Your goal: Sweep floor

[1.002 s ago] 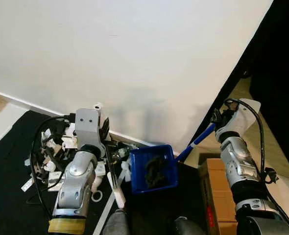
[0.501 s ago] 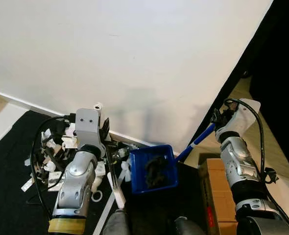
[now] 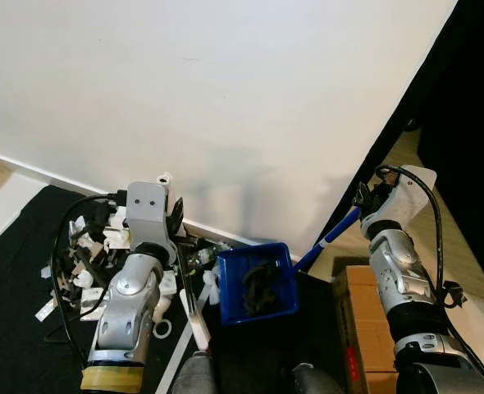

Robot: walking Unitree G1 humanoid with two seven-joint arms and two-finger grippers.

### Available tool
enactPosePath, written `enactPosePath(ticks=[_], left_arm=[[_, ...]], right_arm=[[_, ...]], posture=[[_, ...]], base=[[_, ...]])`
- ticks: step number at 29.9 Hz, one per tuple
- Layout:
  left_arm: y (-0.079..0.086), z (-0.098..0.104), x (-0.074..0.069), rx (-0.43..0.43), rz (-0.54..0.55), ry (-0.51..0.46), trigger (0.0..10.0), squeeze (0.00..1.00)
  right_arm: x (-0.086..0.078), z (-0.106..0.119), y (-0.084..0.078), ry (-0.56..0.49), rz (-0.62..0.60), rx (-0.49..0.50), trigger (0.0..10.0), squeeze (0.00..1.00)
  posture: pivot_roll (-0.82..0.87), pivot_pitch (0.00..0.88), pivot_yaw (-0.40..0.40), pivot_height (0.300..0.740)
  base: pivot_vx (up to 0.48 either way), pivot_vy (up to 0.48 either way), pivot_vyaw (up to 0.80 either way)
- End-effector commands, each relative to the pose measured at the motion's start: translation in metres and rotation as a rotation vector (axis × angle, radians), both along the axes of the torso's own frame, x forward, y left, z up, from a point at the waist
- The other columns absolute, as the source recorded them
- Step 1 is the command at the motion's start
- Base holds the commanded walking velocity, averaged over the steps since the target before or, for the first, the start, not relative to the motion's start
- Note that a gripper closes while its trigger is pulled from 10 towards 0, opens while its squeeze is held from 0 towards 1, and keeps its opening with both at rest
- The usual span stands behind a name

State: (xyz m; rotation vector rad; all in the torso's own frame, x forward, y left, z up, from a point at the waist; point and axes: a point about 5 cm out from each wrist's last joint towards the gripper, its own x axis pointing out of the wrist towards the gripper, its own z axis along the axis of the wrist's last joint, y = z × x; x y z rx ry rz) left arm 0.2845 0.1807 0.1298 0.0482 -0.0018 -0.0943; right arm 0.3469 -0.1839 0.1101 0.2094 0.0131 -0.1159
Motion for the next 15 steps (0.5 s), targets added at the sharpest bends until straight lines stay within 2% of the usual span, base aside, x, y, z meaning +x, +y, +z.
enactPosePath(ticks=[1,6,15], left_arm=[[-0.0025,0.0027,0.001,0.007,-0.013,-0.02,10.0,0.0],[-0.0028,0.0028,0.0011,0.007,-0.017,-0.02,10.0,0.0],[-0.0025,0.0028,0.0006,0.007,-0.013,-0.019,10.0,0.0]], right_arm=[[-0.002,0.0033,-0.0059,-0.03,-0.026,0.011,10.0,0.0],[-0.003,0.0026,-0.0067,-0.029,-0.029,0.013,10.0,0.0],[-0.002,0.003,-0.0073,-0.028,-0.028,0.014,10.0,0.0]], posture=[[0.21,0.105,-0.048,0.74],[0.21,0.109,-0.046,0.74],[0.21,0.111,-0.051,0.74]], base=[[0.0,0.0,-0.46],[0.0,0.0,-0.5],[0.0,0.0,-0.66]])
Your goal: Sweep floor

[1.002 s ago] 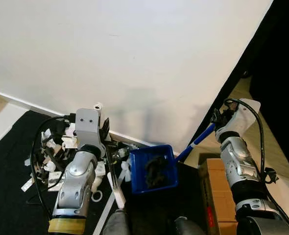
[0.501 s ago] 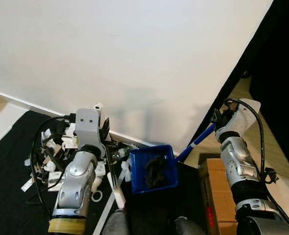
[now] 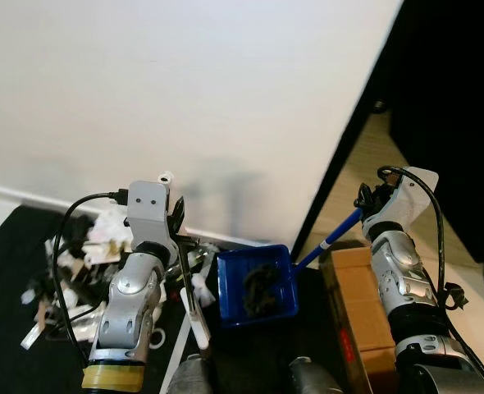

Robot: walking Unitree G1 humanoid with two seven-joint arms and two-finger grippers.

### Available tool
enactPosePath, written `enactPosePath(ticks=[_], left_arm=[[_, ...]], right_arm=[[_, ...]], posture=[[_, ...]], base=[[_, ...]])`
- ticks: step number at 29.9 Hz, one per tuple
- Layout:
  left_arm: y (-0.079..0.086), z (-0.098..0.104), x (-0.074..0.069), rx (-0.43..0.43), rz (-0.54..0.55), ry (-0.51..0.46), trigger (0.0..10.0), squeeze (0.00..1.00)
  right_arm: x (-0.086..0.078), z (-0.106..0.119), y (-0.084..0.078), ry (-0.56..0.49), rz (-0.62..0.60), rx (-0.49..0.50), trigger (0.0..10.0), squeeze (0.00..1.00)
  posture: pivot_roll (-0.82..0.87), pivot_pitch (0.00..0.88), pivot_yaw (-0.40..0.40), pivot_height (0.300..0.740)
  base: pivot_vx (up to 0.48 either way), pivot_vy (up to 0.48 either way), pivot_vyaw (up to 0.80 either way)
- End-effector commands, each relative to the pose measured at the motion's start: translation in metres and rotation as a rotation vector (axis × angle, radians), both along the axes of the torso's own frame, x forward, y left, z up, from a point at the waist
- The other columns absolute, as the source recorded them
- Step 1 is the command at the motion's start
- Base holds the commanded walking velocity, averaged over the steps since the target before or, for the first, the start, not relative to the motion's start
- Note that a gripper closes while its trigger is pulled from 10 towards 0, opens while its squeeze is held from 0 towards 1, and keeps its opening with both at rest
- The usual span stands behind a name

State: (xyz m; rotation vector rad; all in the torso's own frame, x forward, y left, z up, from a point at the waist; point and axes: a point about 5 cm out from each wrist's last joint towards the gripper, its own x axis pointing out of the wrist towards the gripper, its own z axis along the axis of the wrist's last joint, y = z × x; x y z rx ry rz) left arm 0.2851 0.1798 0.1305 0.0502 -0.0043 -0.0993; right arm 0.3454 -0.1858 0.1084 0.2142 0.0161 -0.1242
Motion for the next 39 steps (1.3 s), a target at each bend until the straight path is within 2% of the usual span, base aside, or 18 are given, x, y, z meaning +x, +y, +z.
enactPosePath(ticks=[1,32,35,39], left_arm=[[-0.002,0.002,0.0,0.005,-0.007,-0.016,10.0,0.0],[-0.002,0.001,-0.002,0.001,-0.004,-0.014,10.0,0.0],[-0.002,0.001,-0.002,0.002,-0.004,-0.014,10.0,0.0],[-0.001,0.002,-0.002,0.002,-0.005,-0.015,10.0,0.0]], right_arm=[[0.0,0.005,-0.005,-0.032,-0.019,0.008,10.0,0.0],[-0.001,0.007,-0.004,-0.038,-0.009,0.009,10.0,0.0],[0.0,0.011,0.0,-0.054,0.012,0.012,10.0,0.0],[0.002,0.028,0.01,-0.12,0.068,0.006,10.0,0.0]], posture=[[0.21,0.111,-0.052,0.74],[0.21,0.118,-0.053,0.74],[0.21,0.119,-0.051,0.74],[0.2,0.122,-0.049,0.74]], base=[[0.0,0.0,-0.68],[0.0,0.0,-0.69],[0.0,0.0,-0.7],[0.0,0.0,-0.7]])
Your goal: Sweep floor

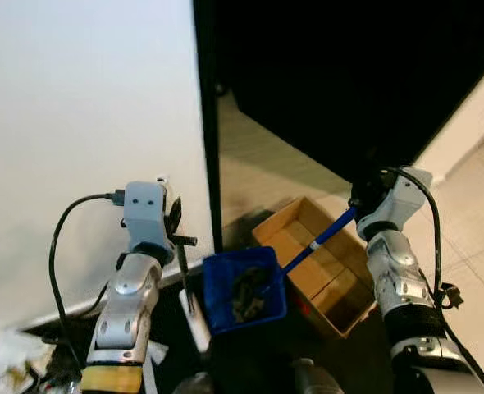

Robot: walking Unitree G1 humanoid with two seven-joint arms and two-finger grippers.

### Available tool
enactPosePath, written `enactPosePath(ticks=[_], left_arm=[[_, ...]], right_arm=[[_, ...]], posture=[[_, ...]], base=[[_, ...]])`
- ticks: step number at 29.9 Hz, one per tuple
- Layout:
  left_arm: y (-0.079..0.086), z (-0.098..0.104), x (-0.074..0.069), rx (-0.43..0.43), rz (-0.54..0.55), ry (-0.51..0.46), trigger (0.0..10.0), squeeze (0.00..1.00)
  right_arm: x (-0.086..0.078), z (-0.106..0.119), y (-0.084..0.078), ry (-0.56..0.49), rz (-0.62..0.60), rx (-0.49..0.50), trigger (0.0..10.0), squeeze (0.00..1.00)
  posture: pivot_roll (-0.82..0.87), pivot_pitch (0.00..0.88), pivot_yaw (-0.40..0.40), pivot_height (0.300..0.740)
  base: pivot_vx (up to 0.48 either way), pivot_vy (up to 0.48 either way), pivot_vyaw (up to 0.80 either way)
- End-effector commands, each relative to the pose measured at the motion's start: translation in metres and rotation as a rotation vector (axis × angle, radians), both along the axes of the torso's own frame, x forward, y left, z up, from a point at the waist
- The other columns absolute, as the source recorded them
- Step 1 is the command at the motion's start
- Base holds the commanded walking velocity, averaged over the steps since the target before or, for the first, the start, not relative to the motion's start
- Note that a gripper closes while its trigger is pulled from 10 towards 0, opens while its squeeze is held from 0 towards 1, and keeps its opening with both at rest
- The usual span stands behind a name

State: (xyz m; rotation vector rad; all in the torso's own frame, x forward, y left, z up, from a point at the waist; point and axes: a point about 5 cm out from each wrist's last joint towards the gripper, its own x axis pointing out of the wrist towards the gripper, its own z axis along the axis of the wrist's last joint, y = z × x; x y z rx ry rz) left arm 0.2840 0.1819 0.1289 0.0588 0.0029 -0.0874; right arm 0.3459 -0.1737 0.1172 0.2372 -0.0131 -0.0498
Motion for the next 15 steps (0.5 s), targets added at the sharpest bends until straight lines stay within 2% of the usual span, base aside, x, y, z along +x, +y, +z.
enactPosePath(ticks=[1,2,3,4,7,9,11,15], left_arm=[[-0.003,0.004,0.0,-0.006,-0.018,-0.021,10.0,0.0],[-0.003,0.004,0.0,-0.006,-0.018,-0.021,10.0,0.0],[-0.003,0.004,0.0,-0.006,-0.019,-0.021,10.0,0.0],[-0.003,0.004,0.0,-0.006,-0.019,-0.021,10.0,0.0],[-0.005,0.004,0.002,-0.006,-0.024,-0.023,10.0,0.0],[-0.005,0.005,0.002,-0.007,-0.025,-0.024,10.0,0.0],[-0.005,0.005,0.001,-0.006,-0.024,-0.024,10.0,0.0],[-0.004,0.004,0.001,-0.004,-0.023,-0.021,10.0,0.0]], right_arm=[[0.002,0.029,0.003,-0.12,0.028,-0.017,10.0,0.0],[0.002,0.029,0.003,-0.12,0.028,-0.017,10.0,0.0],[0.004,0.051,0.014,-0.197,0.091,-0.025,10.0,0.0],[0.004,0.051,0.014,-0.197,0.091,-0.025,10.0,0.0],[0.006,0.069,0.023,-0.249,0.132,-0.03,10.0,0.0],[0.006,0.072,0.024,-0.256,0.138,-0.034,10.0,0.0],[0.004,0.087,0.027,-0.304,0.175,-0.077,10.0,0.0],[0.002,0.1,0.029,-0.341,0.186,-0.081,10.0,0.0]], posture=[[0.2,0.122,-0.048,0.74],[0.2,0.122,-0.048,0.74],[0.2,0.122,-0.047,0.74],[0.2,0.122,-0.047,0.74],[0.2,0.12,-0.047,0.74],[0.2,0.119,-0.048,0.74],[0.2,0.119,-0.048,0.74],[0.2,0.118,-0.048,0.74]], base=[[0.0,0.0,-0.69],[0.0,0.0,-0.69],[0.0,0.0,-0.61],[0.0,0.0,-0.61],[0.0,0.0,0.0],[0.0,0.0,0.0],[0.0,0.0,0.0],[0.0,0.0,0.0]])
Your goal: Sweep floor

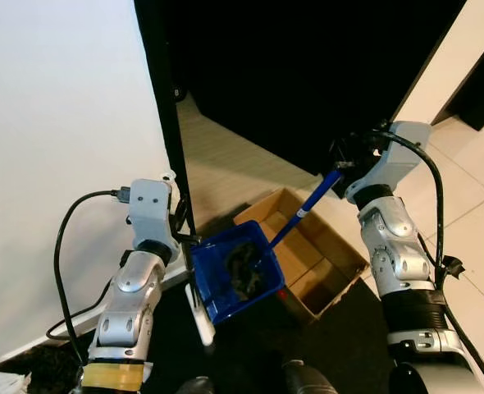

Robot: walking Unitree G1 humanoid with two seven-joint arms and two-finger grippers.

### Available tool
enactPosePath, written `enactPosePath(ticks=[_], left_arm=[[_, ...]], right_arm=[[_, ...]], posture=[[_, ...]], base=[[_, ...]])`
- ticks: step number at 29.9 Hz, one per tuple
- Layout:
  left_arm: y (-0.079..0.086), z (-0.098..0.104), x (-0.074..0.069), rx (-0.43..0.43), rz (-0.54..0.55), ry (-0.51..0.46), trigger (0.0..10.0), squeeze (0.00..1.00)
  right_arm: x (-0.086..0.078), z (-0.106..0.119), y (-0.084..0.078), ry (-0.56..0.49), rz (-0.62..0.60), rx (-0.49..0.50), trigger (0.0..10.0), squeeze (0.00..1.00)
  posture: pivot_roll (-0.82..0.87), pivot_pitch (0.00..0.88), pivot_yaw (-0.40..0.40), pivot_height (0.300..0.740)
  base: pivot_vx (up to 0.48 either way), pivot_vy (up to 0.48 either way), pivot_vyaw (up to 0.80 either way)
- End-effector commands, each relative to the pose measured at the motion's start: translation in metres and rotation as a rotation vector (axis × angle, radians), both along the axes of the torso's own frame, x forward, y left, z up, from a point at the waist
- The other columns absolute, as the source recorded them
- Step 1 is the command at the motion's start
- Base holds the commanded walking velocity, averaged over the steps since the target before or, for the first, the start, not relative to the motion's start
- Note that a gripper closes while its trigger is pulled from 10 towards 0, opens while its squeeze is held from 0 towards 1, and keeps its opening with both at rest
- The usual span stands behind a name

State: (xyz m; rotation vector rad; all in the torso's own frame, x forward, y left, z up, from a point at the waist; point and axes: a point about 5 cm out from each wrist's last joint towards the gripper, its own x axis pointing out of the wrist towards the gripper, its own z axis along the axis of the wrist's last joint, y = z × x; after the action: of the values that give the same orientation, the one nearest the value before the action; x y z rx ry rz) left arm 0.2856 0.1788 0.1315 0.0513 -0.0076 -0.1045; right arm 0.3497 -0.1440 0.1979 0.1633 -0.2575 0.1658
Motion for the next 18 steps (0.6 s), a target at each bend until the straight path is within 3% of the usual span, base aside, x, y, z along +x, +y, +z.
enactPosePath(ticks=[1,2,3,5,9,13,17,18], left_arm=[[-0.001,0.001,-0.001,0.004,-0.007,-0.01,10.0,0.0],[-0.001,0.001,-0.001,0.004,-0.007,-0.01,10.0,0.0],[-0.002,0.001,0.0,0.004,-0.012,-0.01,10.0,0.0],[-0.003,0.001,0.001,0.004,-0.016,-0.011,10.0,0.0],[-0.004,0.002,0.001,0.003,-0.018,-0.013,10.0,0.0],[-0.003,0.002,0.002,0.004,-0.019,-0.014,10.0,0.0],[-0.003,0.002,0.002,0.006,-0.02,-0.014,10.0,0.0],[-0.003,0.002,0.002,0.006,-0.02,-0.014,10.0,0.0]], right_arm=[[-0.003,0.03,-0.002,-0.098,0.005,0.015,10.0,0.0],[-0.003,0.03,-0.002,-0.098,0.005,0.015,10.0,0.0],[-0.004,0.051,-0.008,-0.144,-0.01,0.052,10.0,0.0],[-0.004,0.063,-0.015,-0.158,-0.029,0.099,10.0,0.0],[-0.002,0.07,-0.027,-0.155,-0.068,0.139,10.0,0.0],[0.004,0.074,-0.061,-0.132,-0.181,0.229,10.0,0.0],[0.006,0.079,-0.085,-0.147,-0.277,0.194,10.0,0.0],[0.006,0.079,-0.085,-0.147,-0.277,0.194,10.0,0.0]], posture=[[0.19,0.117,-0.047,0.74],[0.19,0.117,-0.047,0.74],[0.19,0.115,-0.044,0.74],[0.19,0.114,-0.045,0.74],[0.19,0.113,-0.044,0.74],[0.19,0.109,-0.042,0.74],[0.19,0.106,-0.036,0.74],[0.19,0.106,-0.036,0.74]], base=[[0.0,0.0,0.0],[0.0,0.0,0.0],[0.0,0.0,0.0],[0.0,0.0,0.0],[0.0,0.0,0.0],[0.0,0.0,0.0],[0.0,0.0,0.0],[0.0,0.0,0.0]])
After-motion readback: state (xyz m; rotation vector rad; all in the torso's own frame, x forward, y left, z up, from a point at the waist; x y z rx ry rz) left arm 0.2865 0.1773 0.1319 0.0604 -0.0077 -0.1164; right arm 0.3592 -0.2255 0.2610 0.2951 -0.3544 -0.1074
